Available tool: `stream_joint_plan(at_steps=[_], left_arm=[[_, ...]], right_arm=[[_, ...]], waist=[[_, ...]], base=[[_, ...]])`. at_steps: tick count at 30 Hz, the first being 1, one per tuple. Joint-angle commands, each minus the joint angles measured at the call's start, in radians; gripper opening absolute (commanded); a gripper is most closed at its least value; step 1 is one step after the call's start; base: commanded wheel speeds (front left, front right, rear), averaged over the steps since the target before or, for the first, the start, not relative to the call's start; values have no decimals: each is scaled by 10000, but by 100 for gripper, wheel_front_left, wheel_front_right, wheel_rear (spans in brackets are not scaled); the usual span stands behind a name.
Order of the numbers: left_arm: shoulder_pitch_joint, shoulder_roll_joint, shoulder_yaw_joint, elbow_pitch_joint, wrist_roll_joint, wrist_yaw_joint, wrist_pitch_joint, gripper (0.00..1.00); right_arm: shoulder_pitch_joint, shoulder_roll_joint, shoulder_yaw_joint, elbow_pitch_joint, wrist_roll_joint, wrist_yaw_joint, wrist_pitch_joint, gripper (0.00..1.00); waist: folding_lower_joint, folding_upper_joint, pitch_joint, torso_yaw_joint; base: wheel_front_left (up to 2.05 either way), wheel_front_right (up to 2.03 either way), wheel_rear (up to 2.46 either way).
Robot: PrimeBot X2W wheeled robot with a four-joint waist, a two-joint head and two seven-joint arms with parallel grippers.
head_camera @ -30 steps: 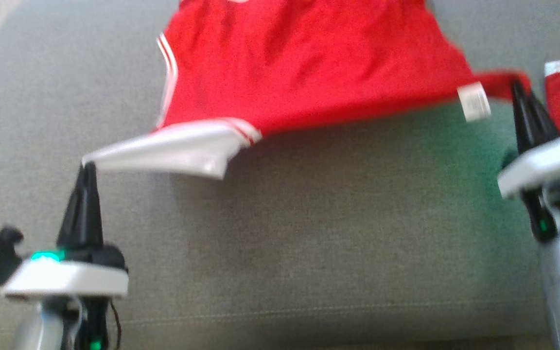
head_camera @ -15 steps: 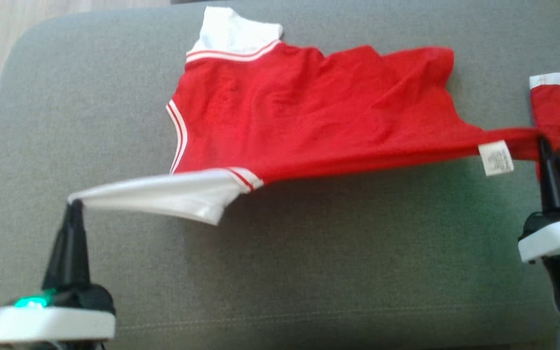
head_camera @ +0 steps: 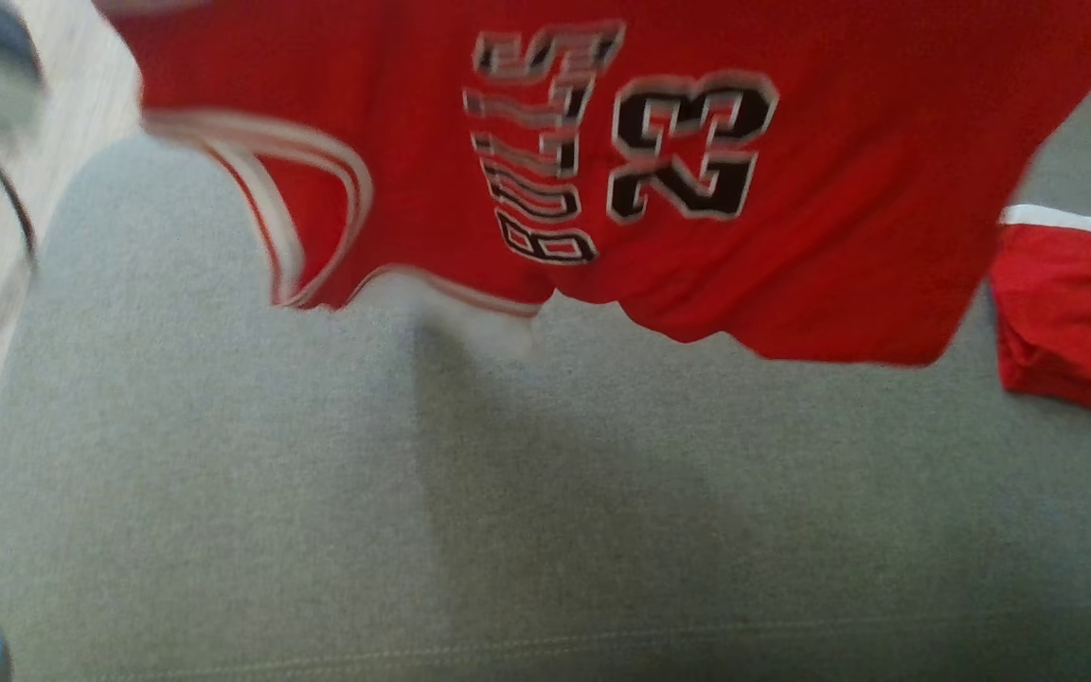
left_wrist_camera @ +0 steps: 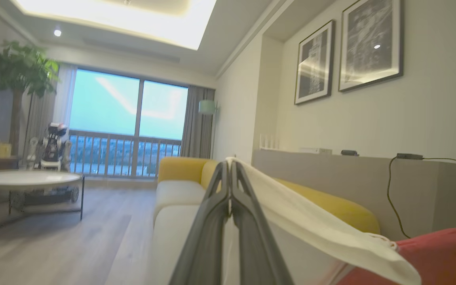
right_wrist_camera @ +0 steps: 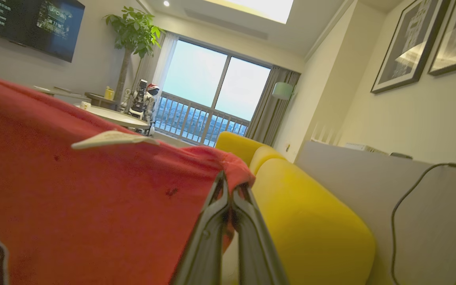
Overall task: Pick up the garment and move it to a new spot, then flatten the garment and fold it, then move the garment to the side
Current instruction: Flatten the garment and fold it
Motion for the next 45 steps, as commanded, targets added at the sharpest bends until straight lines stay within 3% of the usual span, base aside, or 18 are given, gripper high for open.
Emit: stream_joint_plan(at_steps=[1,6,11,18,21,24,28,30,33,37,45], left_arm=[[-1608,494,124,503,366,-111,87,0],[-4012,565,-580,2651,1170,-419,13,0],[-5194,675,-943,4093,1612,-684,-102,0],[-7243,449,-1555,6164,1824,-1178,12,0],[-8409,430,-1809,6895,2324,-1241,-663,0],[-9328,420,-2085,7575,2971,-1249,-2021,0],[-10416,320,-2197,8391,3654,-892,-4057,0],[-10806,176,-2171,8545,3778,-870,-4480,0],[-10811,-8,-1847,7846,3817,-932,-4592,0],[-9210,-240,-1107,6421,3841,-1144,-4599,0],[-5065,-1063,-116,4880,3292,-1649,-4601,0]], right_arm=[[-1043,-486,523,323,203,-6,56,0],[-2842,-947,1502,1750,387,-6,-46,0],[-3879,-953,2026,2861,380,-6,-90,0],[-6054,-399,2744,4918,7,-6,-182,0],[-7247,-25,2808,5747,-456,-6,-616,0],[-8272,391,2635,6655,-1321,-6,-1527,0],[-9491,772,1705,7454,-2982,-6,-3038,0],[-10001,901,1099,7605,-3860,-6,-3564,0],[-10484,1081,341,7625,-4873,-6,-3922,0],[-10148,1388,-565,7855,-5547,-6,-4087,0],[-8264,1653,-1572,8848,-5649,-6,-4126,0]], waist=[[1,-1,-130,-112],[1,-1,-89,-206],[1,-1,274,-313],[1,-1,2359,-368],[1,-1,3598,-425],[1,-1,4468,-513],[1,-1,5413,-519],[1,-1,5905,-394],[1,-1,6694,-112],[1,-1,7249,169],[1,-1,6638,390]], base=[[0,0,0],[0,0,0],[0,0,0],[0,0,0],[0,0,0],[0,0,0],[0,0,0],[0,0,0],[0,0,0],[0,0,0],[0,0,0]])
